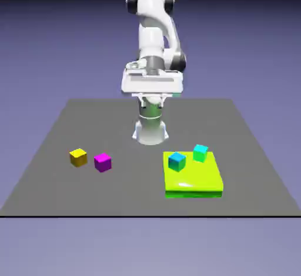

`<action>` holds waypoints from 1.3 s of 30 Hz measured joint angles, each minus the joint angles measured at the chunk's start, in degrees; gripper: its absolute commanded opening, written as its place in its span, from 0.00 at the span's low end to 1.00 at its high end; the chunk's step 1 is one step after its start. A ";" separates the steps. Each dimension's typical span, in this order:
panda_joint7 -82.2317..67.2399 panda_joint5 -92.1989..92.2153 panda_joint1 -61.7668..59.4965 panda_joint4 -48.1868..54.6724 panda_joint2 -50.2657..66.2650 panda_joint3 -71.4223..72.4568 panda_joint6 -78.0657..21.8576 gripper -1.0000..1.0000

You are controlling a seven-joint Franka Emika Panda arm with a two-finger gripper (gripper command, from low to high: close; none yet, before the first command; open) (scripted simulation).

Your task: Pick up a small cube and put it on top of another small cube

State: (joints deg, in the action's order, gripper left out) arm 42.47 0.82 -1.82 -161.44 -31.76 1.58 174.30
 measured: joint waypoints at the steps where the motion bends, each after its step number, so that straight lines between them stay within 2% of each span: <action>1: 0.01 0.68 -2.08 -0.37 0.74 1.31 0.24 0.50; 37: 0.39 25.16 -76.71 -13.55 27.46 48.46 8.90 0.50; 39: 0.21 25.14 -74.83 -13.18 28.84 46.39 9.89 0.50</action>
State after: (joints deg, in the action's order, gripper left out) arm 42.68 25.96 -76.64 -174.62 -2.93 47.97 184.19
